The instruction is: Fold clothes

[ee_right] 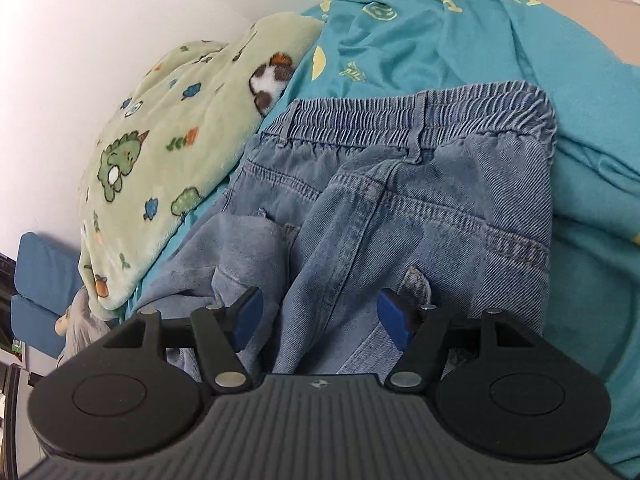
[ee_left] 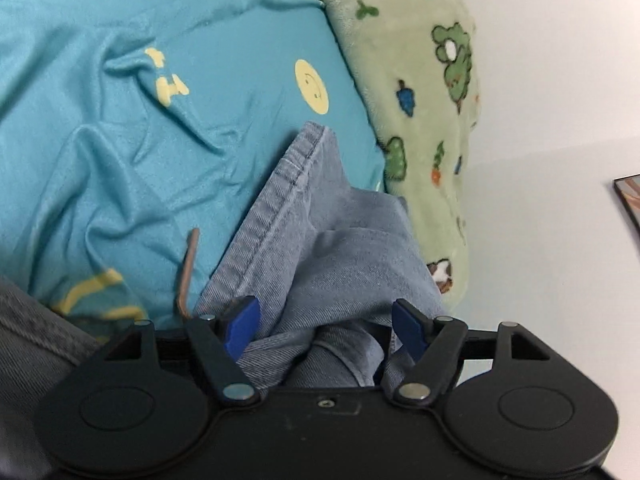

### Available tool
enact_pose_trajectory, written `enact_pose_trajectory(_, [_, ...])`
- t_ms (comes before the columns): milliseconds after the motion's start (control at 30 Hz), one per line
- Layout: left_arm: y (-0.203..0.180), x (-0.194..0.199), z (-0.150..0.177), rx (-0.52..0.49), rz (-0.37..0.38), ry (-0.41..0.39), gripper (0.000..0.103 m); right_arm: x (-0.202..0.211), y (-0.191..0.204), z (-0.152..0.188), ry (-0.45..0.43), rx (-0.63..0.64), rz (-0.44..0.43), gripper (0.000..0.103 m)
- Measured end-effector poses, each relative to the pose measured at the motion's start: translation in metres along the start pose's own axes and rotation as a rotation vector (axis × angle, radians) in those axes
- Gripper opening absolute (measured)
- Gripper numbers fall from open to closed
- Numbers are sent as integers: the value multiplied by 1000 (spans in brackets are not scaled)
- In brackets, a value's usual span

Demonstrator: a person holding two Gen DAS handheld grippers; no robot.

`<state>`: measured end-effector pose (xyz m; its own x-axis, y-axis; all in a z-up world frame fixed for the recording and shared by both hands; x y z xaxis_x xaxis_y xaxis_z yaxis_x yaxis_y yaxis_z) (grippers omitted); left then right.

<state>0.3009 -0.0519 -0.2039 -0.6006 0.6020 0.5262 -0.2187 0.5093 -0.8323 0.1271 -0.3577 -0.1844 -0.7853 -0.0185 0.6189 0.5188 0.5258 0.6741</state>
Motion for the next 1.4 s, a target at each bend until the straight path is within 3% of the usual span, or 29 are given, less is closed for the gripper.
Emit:
enact_pose_trajectory(233, [1,18,4,125,43,56,74,0,5,1,-1,2,-14,67])
enact_pose_trajectory(433, [12,-8,1,183,61,68,77,2,9,4,6,8,-29,67])
enact_pose_trajectory(533, [14,-15,-9,190,69,28,74,1,8,5,5,16,-24,67])
enact_pose_trajectory(567, [13,-15,-15,183,67,5,61,1,9,5,6,20,-22,67])
enact_pose_trajectory(667, [7,-3,-36,63,36,-93,0,0,11,6,0,47,-21,67])
enact_pose_trajectory(833, [-7,67,-91,-35,57,-319,0,1,12,7,-11,83,-17,67])
enact_pose_trajectory(933, [-13,114,-119,-89,16,-422,0,1,14,8,-19,104,-13,67])
enact_pose_trajectory(1033, [-6,127,-121,-84,-16,-348,0,1,16,11,-20,131,-1,67])
enact_pose_trajectory(1167, [3,109,-83,-1,8,-190,6,0,22,18,-13,161,1,67])
enact_pose_trajectory(1233, [2,91,-58,63,61,-100,14,-2,23,23,4,181,0,67])
enact_pose_trajectory(1300, [-3,71,-35,94,96,-27,39,-3,22,27,15,191,6,67])
enact_pose_trajectory(1400, [-13,45,-15,115,132,29,50,-5,20,28,19,187,17,67])
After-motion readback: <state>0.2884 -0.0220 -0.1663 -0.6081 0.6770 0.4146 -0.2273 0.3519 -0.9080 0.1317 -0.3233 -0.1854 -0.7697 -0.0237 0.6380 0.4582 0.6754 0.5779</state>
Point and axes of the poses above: each gripper's, at about its wrist camera, not at the fingertips, and x roughly against the way its jaws point, y to its left, z to its underside, the point moved 10 cm from there along -x, roughly the way its jaws point, and after that the axes turned 2 degrees about -y, right-handed, at the moved point
